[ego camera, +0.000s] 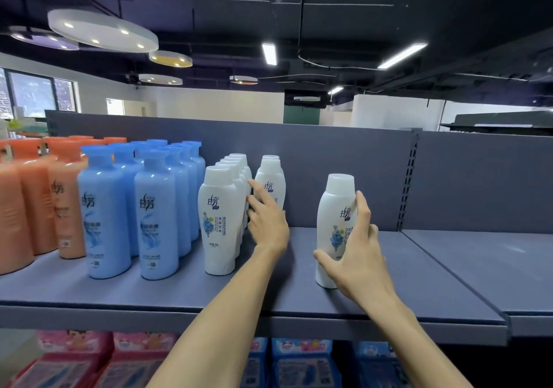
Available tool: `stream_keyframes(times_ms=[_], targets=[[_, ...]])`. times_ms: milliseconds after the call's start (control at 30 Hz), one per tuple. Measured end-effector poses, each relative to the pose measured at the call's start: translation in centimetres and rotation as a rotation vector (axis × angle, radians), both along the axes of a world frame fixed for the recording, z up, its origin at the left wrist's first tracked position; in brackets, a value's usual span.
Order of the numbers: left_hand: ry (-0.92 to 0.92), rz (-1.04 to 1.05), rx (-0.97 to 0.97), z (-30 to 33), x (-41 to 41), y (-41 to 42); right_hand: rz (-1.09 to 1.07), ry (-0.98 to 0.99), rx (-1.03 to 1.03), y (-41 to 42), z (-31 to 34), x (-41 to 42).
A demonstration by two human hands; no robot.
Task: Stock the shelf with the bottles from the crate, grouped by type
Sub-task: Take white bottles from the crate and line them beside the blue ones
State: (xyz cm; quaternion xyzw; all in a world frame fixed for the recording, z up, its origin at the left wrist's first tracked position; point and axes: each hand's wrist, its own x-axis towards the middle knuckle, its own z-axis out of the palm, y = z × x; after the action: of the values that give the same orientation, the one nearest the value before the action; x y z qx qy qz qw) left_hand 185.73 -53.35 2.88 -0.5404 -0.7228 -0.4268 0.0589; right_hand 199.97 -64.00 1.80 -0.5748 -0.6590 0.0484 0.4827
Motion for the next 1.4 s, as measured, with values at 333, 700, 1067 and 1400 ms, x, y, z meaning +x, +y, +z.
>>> stream_keyframes(times_ms=[333, 700, 1067, 1400], targets=[[-0.017, -0.028, 0.029, -0.3, -0.4, 1.5, -0.007, -0.007, -0.016, 0.3, -0.1, 0.0], [-0.079, -0.212, -0.154, -1.1, -0.7, -3.9, -0.021, -0.003, -0.067, 0.8, 0.4, -0.8], [0.134, -0.322, -0.006, -2.7, -8.1, -16.1, 0.013, 0.091, -0.156, 4.9, 0.9, -6.5], [0.141, -0.264, 0.009, -1.5, -11.4, -17.0, -0.033, 0.098, -0.246, 7.9, 1.6, -11.8]])
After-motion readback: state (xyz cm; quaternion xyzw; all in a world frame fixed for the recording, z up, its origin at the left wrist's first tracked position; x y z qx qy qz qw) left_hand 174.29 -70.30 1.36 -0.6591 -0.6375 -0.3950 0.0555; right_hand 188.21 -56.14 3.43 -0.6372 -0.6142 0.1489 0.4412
